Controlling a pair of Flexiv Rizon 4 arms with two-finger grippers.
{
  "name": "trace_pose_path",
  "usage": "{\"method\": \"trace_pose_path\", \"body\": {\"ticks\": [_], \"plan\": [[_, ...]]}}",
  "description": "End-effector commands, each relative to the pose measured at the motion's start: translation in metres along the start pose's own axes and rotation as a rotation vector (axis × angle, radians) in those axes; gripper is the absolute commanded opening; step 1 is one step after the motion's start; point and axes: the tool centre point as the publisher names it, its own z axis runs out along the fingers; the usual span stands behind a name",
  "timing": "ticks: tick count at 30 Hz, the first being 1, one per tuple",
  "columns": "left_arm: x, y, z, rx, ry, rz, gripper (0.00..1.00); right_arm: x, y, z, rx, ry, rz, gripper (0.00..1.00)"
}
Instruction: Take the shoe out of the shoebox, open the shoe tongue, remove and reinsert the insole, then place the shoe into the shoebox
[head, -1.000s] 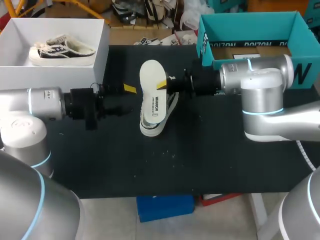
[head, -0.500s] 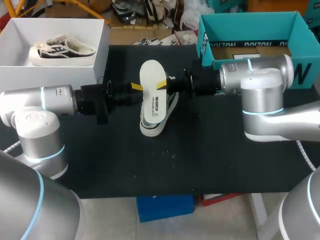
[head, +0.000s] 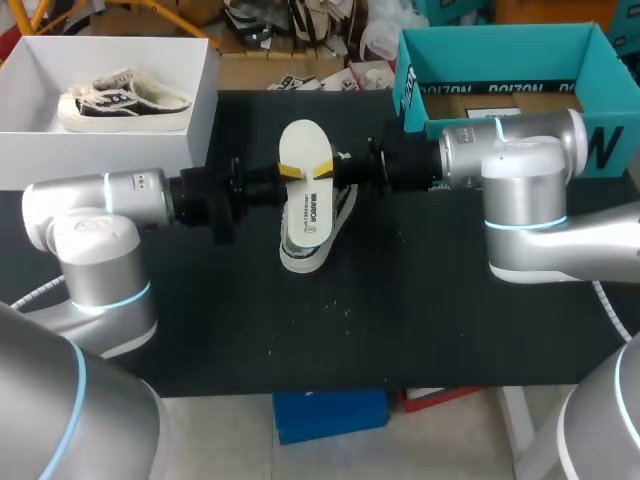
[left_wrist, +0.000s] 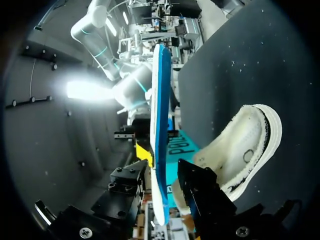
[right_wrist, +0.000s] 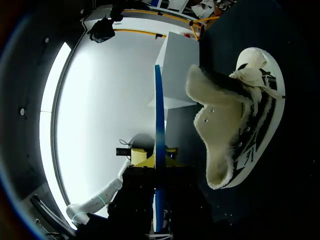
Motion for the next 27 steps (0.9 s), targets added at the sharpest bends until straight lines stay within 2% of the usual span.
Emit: {"method": "trace_pose_path", "body": {"ticks": [1,6,12,25,26,27], "plan": [[-0.0003,0.0005,0.0054,-0.008,-0.004,0.005,0.35,0.0001,-0.0001,0.0017,-0.003,-0.001,0.000,0.00],[-0.0016,0.0008,0.0083,-0.007,-0.011,0.007,0.33,0.0001,-0.0001,0.0017,-0.003,-0.001,0.000,0.00],[-0.0011,0.0009,0.0095,-0.013,-0.013,0.008,0.00,0.0001,-0.0001,0.0017,-0.003,-0.001,0.000,0.00],[-0.0024,0.0008,0.0109,-0.036,0.012,-0.007,0.00,0.0013,0.0000,0.0015,-0.010,-0.020,0.000,0.00],[-0.0032,-0.0006,0.0085,-0.039,0.022,-0.008,0.00,0.0025,0.0000,0.0010,-0.018,-0.045,0.005,0.25],[-0.0046,-0.0028,0.0056,-0.041,0.040,-0.002,0.00,0.0037,0.0000,-0.0001,-0.035,-0.081,0.013,1.00]]}}
